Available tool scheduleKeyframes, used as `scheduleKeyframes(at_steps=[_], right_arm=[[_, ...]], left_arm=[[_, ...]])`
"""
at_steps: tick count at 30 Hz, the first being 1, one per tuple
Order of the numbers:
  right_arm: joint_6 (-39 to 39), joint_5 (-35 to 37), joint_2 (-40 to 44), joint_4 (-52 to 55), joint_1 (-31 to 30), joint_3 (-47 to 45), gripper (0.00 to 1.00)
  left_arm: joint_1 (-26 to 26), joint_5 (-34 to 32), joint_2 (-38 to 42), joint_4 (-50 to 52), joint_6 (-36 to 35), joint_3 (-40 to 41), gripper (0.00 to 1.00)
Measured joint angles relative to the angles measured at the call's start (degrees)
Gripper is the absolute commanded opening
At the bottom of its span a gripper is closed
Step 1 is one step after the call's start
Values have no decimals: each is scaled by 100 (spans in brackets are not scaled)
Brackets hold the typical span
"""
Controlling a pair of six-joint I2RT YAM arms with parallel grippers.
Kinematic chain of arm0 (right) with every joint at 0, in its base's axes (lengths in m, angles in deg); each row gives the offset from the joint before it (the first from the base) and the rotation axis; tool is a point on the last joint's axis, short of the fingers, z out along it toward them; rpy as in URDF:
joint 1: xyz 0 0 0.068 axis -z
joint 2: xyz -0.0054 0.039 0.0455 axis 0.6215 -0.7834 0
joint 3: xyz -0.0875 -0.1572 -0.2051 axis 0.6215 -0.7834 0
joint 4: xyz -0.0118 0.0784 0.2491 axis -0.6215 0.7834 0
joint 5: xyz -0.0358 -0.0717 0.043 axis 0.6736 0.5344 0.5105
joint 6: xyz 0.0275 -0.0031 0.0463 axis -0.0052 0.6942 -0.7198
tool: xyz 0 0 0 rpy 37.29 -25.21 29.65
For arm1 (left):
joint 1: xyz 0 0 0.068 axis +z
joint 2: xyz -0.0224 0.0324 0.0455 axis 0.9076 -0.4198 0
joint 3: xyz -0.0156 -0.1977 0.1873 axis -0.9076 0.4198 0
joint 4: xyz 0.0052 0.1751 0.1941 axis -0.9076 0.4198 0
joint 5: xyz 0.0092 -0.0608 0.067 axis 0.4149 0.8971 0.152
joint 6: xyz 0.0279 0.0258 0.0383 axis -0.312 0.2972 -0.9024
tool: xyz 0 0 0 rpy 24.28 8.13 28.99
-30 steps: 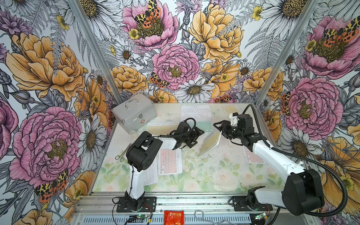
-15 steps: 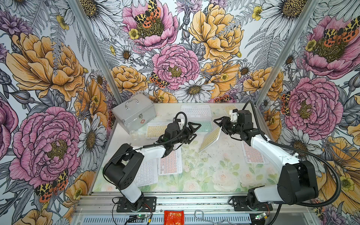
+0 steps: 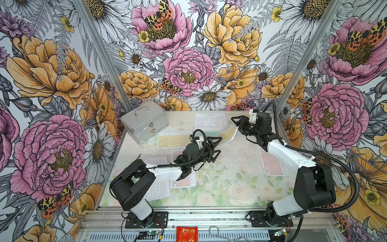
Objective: Stack the numeric keypads
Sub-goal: Pick up the numeric keypad from the center of the board.
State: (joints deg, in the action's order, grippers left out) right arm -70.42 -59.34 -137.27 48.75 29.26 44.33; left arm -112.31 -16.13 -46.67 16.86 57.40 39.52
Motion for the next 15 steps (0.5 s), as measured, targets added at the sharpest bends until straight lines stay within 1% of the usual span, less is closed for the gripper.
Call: scheduleKeyframes(at_steps=[3,6,11,15], right_arm=[[-125,42,-26,-223,0,0,41],[-271,42,-44,-564,2,-2,41],[-446,42,-44,-1014,0,-48,41],[-531,37,-44,-1244,0,-127,41]], left_arm=[[2,-249,-70,-160,203,-70,88],[13,-393,-380,-389,367,-269,82],[11,-485,-1088,-658,603,-831,66],[50,-586,-1189,-706,616,-962,51]])
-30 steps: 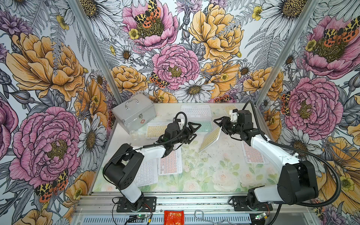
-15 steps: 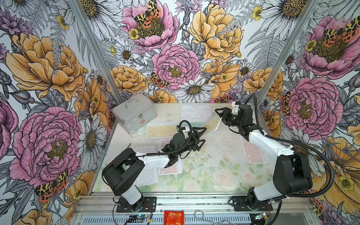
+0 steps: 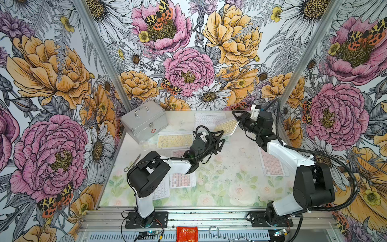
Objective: Stack the numeric keypads
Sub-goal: Pick up the numeric keypad from the center of the board.
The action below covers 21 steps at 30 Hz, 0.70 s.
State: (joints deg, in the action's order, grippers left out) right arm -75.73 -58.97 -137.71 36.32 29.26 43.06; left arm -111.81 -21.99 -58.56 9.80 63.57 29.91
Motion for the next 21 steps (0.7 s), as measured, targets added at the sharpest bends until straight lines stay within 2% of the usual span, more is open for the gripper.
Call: scheduleKeyframes(at_steps=[3,5,11,15,21], right_arm=[[-68,-24,0,-184,9,-74,41],[-111,-46,0,-295,15,-101,41],[-181,-149,-4,-503,42,-221,43],[-166,-262,-31,-496,52,-262,50],[79,-450,-17,-262,90,-271,68]], left_arm=[[96,-79,0,-22,-33,-17,32],[160,-103,0,-24,-44,-17,23],[310,-170,-162,-444,76,-87,3],[396,-168,-210,-514,85,-109,0],[566,-111,-264,-496,-28,-103,0]])
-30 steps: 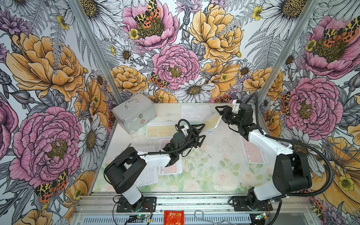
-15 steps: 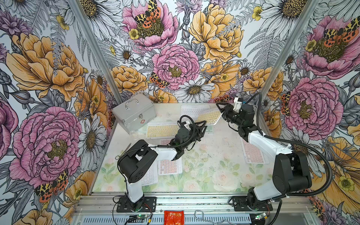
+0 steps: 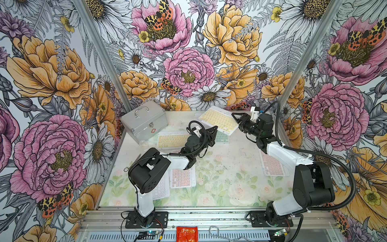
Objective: Stack the numeric keypads
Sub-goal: Pick up the numeric keypad from the center of the board.
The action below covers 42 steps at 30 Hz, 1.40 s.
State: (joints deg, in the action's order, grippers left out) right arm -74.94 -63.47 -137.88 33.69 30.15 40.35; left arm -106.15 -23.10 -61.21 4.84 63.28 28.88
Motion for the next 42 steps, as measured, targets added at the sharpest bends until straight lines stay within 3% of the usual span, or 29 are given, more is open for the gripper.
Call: scheduleKeyframes(at_steps=[4,9,15,22,28,35,38,41,42], right_arm=[[144,-186,28,162,63,0,80],[203,-417,79,240,125,-39,83],[35,-291,487,107,-7,-769,71],[-358,-98,470,-398,-599,-1102,63],[-605,120,461,-715,-741,-1342,49],[-824,385,459,-754,-772,-1443,26],[-863,468,459,-739,-780,-1449,9],[-938,485,459,-859,-778,-1449,0],[-929,485,450,-879,-778,-1449,0]], left_arm=[[149,70,-105,103,-83,4,0],[286,98,-105,234,-212,4,0],[321,-105,-107,804,-592,-184,0],[98,-734,-107,1464,-1078,-695,0],[-85,-1106,-107,1659,-1360,-780,0],[-136,-1370,-107,1685,-1423,-789,0],[-155,-1399,-109,1655,-1469,-800,0],[-157,-1408,-153,1585,-1462,-800,0],[-157,-1405,-164,1563,-1460,-800,7]])
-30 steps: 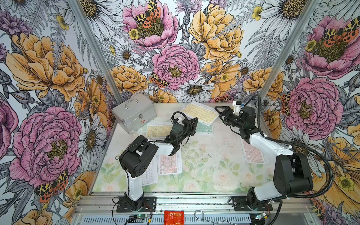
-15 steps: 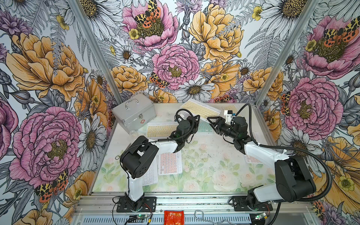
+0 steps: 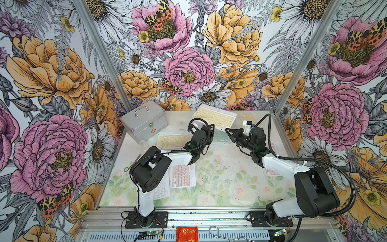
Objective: Stack the numeric keypads
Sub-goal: Pick up the numeric keypad from the center of the board, then place the numeric keypad at the numeric keypad.
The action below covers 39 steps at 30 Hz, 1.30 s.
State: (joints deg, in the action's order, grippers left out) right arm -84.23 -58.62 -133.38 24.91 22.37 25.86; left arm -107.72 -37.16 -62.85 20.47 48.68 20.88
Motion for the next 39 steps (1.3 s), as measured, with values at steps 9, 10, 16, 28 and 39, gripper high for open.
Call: scheduleKeyframes(at_steps=[9,10,16,28,39], right_arm=[[457,-186,-382,-37,205,2,0],[553,-251,-455,9,275,4,0],[1047,-682,-734,306,566,201,0],[1244,-1040,-1486,-109,551,457,0],[1228,-1226,-2033,-470,658,573,0]], left_arm=[[26,426,-28,39,-254,358,99],[61,562,17,50,-289,496,99],[693,1453,837,730,-734,1377,99],[1843,2640,855,1991,-1685,1064,99],[2098,2907,-321,2852,-2374,-197,99]])
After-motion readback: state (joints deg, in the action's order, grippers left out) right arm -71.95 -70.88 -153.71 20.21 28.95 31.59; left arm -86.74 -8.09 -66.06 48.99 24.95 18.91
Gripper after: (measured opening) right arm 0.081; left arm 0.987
